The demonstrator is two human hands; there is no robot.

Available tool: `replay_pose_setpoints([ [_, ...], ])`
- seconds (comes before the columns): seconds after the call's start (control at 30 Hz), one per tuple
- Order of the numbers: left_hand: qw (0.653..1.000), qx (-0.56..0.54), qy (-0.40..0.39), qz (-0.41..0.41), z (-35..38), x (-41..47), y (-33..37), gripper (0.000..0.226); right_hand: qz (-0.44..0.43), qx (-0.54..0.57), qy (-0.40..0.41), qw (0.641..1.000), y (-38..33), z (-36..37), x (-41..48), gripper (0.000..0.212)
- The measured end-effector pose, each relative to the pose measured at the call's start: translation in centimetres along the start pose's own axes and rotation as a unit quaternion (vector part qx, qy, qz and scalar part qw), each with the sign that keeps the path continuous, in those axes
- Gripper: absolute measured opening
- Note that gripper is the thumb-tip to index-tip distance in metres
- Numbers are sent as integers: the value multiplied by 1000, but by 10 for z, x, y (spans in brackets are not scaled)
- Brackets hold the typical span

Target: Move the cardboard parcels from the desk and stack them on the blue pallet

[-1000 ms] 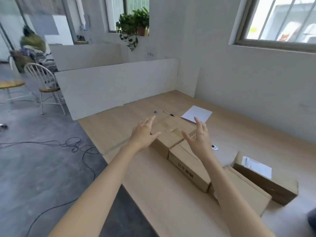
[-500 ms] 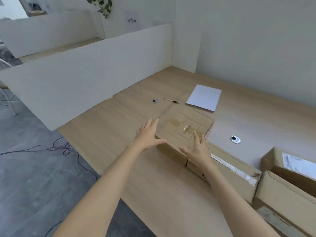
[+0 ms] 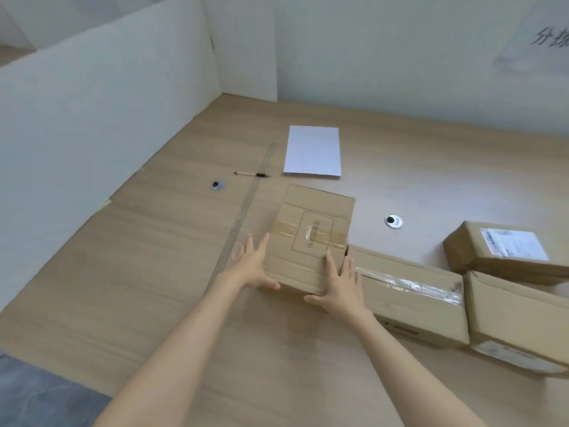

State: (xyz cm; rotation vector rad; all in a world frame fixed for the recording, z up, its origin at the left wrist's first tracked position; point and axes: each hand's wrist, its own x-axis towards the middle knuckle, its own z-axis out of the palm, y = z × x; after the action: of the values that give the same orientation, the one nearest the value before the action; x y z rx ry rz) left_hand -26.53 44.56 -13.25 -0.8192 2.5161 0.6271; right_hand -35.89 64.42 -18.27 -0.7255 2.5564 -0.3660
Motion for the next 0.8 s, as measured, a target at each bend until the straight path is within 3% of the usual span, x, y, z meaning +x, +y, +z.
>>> replay_pose_setpoints([
  [0.13,999,-12,-34,40,9,19,-14,137,22,-8,27,999,-7,11,4,123],
  [0.53,991,-81,-11,107,10,49,-22,138,32,60,73,995,-20,12,17,118],
  [0.8,987,-67,19,142,-46,39,-7,131,10,121,79,989,-32,-38,20,112],
])
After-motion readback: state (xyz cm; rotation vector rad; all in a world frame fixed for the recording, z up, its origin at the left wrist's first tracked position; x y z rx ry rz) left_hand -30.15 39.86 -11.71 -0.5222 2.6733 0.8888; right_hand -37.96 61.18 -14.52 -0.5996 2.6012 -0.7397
